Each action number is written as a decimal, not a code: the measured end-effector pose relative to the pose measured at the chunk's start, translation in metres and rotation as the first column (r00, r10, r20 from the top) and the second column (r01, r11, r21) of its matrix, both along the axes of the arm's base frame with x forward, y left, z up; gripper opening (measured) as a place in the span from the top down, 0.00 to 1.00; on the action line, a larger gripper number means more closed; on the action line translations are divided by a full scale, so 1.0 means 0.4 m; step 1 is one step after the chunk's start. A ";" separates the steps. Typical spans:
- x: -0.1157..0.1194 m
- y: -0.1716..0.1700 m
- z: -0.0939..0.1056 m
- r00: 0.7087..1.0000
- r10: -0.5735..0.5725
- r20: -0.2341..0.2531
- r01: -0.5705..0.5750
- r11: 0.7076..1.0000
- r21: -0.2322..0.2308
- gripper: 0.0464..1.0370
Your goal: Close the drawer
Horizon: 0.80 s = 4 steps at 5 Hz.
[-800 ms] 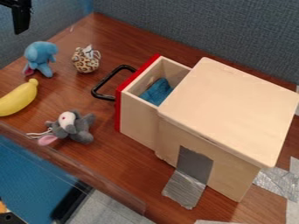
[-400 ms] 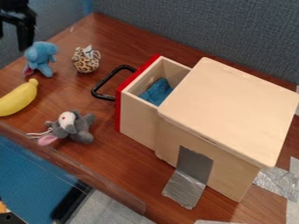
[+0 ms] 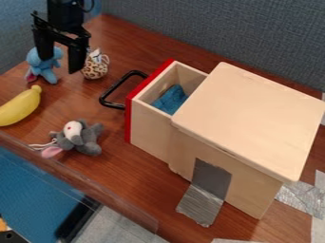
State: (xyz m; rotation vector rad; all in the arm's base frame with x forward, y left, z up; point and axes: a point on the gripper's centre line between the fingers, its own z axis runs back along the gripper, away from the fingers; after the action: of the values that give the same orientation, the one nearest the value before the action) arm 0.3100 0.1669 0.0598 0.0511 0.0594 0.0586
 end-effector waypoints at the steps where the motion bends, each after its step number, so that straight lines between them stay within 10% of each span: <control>1: 0.038 -0.064 -0.004 0.999 -0.019 0.044 0.021 0.998 -0.053 0.04; 4: 0.055 -0.140 -0.064 0.999 -0.032 0.005 0.032 0.994 -0.100 0.04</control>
State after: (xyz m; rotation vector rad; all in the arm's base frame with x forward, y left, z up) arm 0.3319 0.1107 0.0344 -0.0483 0.0580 0.0239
